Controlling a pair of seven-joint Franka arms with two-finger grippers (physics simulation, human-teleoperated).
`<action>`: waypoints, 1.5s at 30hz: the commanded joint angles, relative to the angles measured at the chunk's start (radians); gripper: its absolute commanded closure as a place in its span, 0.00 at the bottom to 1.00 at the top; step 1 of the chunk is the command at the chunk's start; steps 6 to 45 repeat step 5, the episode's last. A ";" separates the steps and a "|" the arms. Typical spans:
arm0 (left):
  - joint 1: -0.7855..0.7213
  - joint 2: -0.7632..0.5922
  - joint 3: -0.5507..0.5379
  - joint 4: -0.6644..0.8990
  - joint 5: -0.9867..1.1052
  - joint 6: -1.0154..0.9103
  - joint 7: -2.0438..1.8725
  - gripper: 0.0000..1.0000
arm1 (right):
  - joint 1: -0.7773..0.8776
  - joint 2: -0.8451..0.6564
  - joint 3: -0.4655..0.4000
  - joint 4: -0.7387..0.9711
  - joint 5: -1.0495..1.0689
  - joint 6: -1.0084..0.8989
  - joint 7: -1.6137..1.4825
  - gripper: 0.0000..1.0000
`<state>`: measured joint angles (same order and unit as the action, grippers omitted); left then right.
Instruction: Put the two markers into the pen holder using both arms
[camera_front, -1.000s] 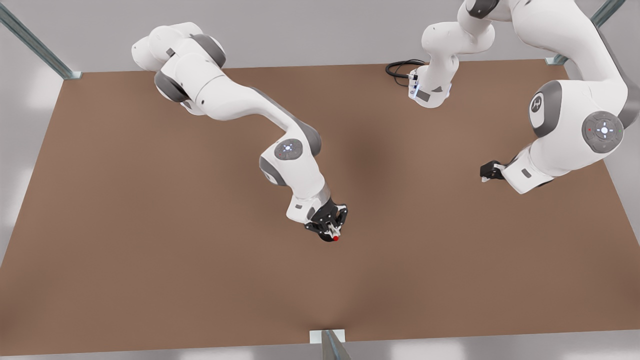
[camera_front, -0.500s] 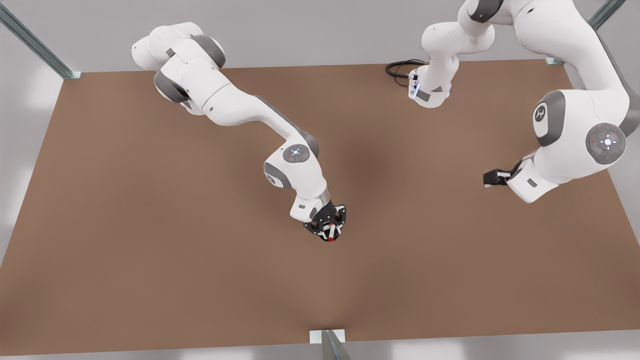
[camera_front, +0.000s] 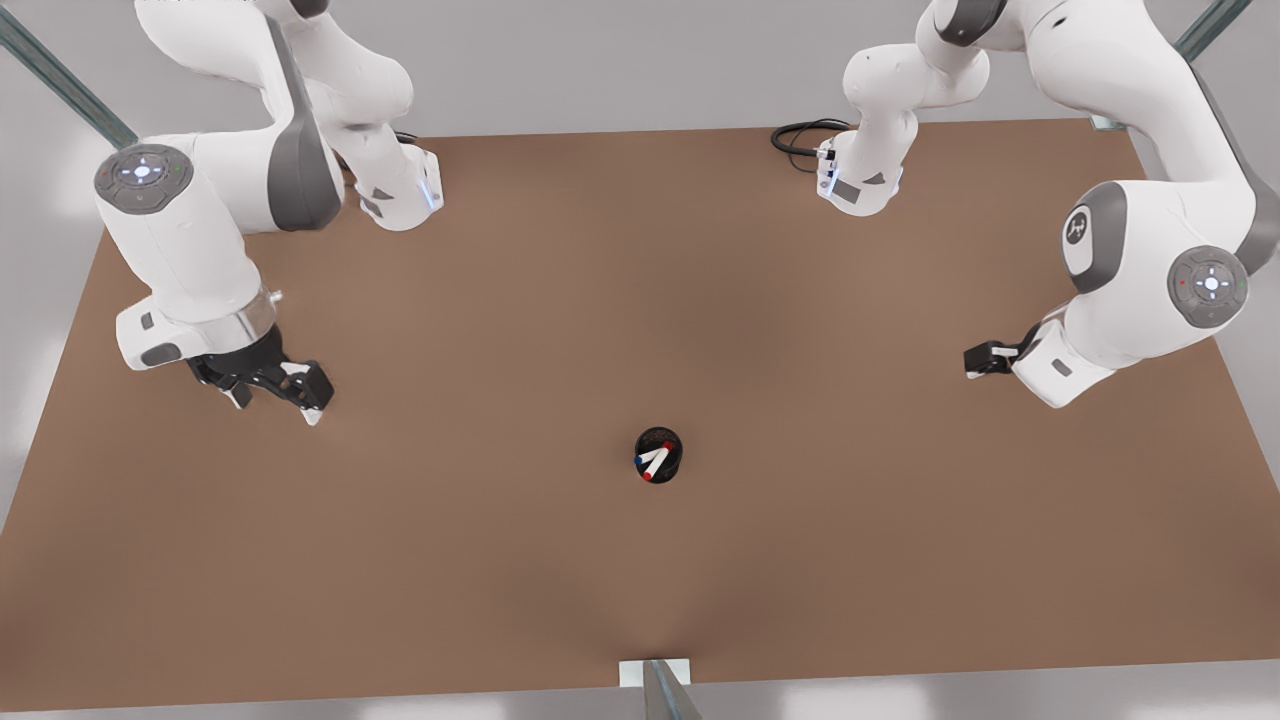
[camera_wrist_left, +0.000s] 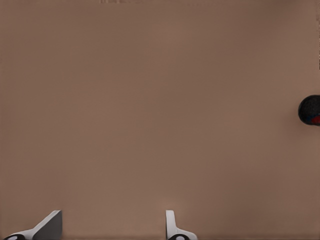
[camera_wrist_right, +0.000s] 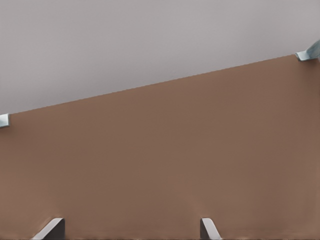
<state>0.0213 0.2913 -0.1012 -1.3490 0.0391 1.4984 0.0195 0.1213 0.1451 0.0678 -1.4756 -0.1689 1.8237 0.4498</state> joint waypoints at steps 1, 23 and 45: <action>0.000 -0.001 -0.002 0.001 0.001 -0.003 0.040 0.00 | 0.067 0.017 -0.045 -0.005 0.080 -0.195 -0.576 0.00; -0.001 0.002 -0.002 0.002 0.001 -0.003 0.042 0.00 | 0.061 0.036 -0.043 0.026 0.106 -0.199 -0.565 0.00; -0.001 0.002 -0.002 0.002 0.001 -0.003 0.042 0.00 | 0.061 0.036 -0.043 0.026 0.106 -0.199 -0.565 0.00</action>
